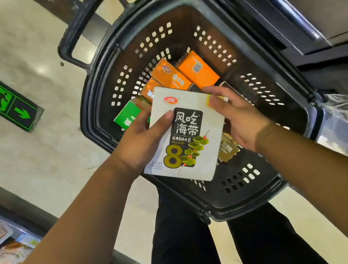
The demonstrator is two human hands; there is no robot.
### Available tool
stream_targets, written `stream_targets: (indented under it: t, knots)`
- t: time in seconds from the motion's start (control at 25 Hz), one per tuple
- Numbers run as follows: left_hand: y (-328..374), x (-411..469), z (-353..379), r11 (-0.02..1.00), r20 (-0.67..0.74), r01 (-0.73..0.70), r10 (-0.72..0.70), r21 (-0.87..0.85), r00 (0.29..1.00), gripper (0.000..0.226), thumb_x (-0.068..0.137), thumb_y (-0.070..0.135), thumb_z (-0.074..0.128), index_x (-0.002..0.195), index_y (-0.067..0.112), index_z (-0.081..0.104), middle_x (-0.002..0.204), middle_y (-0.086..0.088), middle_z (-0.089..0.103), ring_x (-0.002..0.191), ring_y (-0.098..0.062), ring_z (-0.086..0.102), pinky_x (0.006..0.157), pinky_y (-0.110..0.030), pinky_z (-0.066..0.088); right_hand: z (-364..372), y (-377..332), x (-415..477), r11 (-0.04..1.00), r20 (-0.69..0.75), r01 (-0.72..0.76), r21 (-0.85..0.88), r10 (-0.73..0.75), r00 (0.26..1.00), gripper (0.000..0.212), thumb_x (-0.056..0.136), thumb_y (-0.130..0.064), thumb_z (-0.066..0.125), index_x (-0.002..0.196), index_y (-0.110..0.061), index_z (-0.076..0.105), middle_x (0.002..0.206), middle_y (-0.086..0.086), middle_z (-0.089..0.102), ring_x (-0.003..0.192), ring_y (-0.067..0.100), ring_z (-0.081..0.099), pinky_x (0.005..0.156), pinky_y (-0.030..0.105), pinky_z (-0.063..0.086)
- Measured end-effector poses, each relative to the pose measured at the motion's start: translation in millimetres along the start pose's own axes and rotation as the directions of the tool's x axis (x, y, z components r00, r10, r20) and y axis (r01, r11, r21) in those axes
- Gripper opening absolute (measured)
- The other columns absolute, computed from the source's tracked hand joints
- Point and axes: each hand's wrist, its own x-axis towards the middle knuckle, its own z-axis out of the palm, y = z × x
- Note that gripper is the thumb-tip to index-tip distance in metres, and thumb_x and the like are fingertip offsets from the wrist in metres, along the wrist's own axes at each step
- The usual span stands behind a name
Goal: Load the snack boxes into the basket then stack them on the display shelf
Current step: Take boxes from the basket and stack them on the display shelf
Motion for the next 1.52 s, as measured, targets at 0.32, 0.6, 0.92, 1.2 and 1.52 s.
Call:
stream_targets:
  t: [0.32, 0.6, 0.92, 1.2, 1.52]
  knots:
    - [-27, -32, -64, 0.986, -0.369, -0.148, 0.164, 0.072, 0.915, 0.058, 0.081, 0.065, 0.063, 0.126, 0.03, 0.059, 0.116, 0.005, 0.071, 0.104, -0.018, 0.07, 0.091, -0.05, 0.055, 9, 25, 76, 0.867, -0.287, -0.043, -0.497, -0.117, 0.951, 0.045, 0.092, -0.04, 0.063, 0.132, -0.027, 0.049, 0.125, 0.001, 0.053, 0.109, 0.02, 0.056, 0.093, 0.039, 0.049]
    - [-33, -22, -70, 0.974, -0.444, -0.22, 0.218, 0.047, 0.869, 0.056, 0.084, 0.059, 0.064, 0.129, 0.026, 0.057, 0.109, 0.014, 0.072, 0.091, 0.001, 0.07, 0.066, -0.015, 0.054, -9, 41, 155, 0.373, -0.194, -0.036, -0.927, -0.396, 0.898, 0.081, 0.087, -0.033, 0.067, 0.151, -0.012, 0.023, 0.15, 0.016, 0.03, 0.132, 0.038, 0.035, 0.106, 0.048, 0.036]
    - [-43, -6, -62, 0.972, -0.467, -0.235, 0.211, 0.008, 0.859, 0.05, 0.079, 0.065, 0.056, 0.119, 0.037, 0.062, 0.113, 0.012, 0.072, 0.097, -0.017, 0.072, 0.085, -0.049, 0.055, -4, 54, 197, 0.302, -0.307, -0.169, -0.938, -0.502, 0.809, 0.08, 0.088, -0.038, 0.065, 0.149, -0.007, 0.024, 0.139, 0.019, 0.035, 0.124, 0.036, 0.045, 0.105, 0.048, 0.041]
    - [-43, -2, -65, 0.978, -0.475, -0.209, 0.179, -0.011, 0.862, 0.054, 0.074, 0.071, 0.056, 0.118, 0.041, 0.062, 0.114, 0.006, 0.072, 0.098, -0.028, 0.072, 0.085, -0.058, 0.054, -13, 39, 210, 0.153, -0.194, -0.134, -0.979, -0.497, 0.846, 0.083, 0.089, -0.047, 0.062, 0.153, -0.014, 0.02, 0.143, 0.016, 0.039, 0.128, 0.035, 0.042, 0.098, 0.047, 0.042]
    - [-36, 2, -56, 0.97, -0.488, -0.241, 0.203, -0.017, 0.849, 0.047, 0.083, 0.06, 0.058, 0.122, 0.033, 0.062, 0.118, 0.007, 0.071, 0.104, -0.022, 0.07, 0.092, -0.055, 0.052, -19, 45, 148, 0.272, -0.231, -0.068, -0.96, -0.629, 0.742, 0.078, 0.078, -0.048, 0.068, 0.143, -0.017, 0.041, 0.133, 0.01, 0.048, 0.121, 0.03, 0.044, 0.096, 0.047, 0.04]
